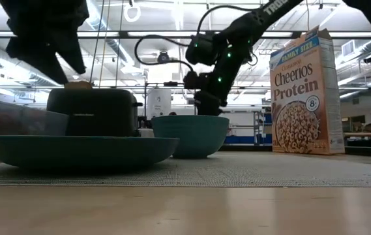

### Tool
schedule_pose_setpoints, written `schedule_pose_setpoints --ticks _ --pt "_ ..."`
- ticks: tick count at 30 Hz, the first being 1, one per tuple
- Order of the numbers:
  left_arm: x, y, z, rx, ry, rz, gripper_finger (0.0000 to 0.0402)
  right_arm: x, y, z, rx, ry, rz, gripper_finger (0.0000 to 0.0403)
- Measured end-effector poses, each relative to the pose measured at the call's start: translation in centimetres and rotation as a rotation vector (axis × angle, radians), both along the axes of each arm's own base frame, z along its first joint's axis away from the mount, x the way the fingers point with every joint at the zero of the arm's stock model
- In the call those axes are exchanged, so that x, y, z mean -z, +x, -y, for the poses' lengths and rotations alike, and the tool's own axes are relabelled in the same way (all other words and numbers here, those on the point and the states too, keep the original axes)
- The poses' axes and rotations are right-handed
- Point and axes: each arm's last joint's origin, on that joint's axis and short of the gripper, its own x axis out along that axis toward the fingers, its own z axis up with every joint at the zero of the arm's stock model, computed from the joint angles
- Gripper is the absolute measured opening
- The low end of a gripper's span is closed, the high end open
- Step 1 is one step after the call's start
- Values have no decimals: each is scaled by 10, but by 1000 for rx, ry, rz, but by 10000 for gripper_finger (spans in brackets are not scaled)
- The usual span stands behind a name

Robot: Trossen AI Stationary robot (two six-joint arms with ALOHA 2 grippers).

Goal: Arrange a breakfast setting
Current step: Move the green bowl to the center of the mat, then move the mat to the center of the table

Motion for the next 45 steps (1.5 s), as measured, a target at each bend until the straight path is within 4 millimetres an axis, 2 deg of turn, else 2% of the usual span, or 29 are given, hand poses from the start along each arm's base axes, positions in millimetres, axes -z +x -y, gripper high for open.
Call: schedule_pose_setpoints --ticks 8,18,23,26,28,32,37,41,45 --pt "2 1 -9 -53 -9 -18 314 -5 -2 -8 -105 121 20 276" --pt "1 18 -54 -117 54 -63 314 -5 -3 -39 -155 215 -41 275" --pt "0 24 -70 -125 72 -57 314 -30 -24 -51 -152 200 -127 275" --pt "-1 25 -73 -119 79 -53 314 -33 -41 -61 -151 181 -228 275" --pt "-1 26 -72 -117 78 -49 314 -25 -53 -71 -160 192 -292 275" --pt "-1 26 -69 -104 76 -39 314 7 -72 -95 -160 207 -397 275" --pt "-1 26 -67 -94 78 -42 314 37 -88 -128 -199 193 -456 275" --pt "-1 26 -68 -95 78 -42 314 50 -96 -144 -190 236 -460 274" --pt "-1 26 -68 -92 79 -46 314 52 -100 -156 -179 269 -461 274"
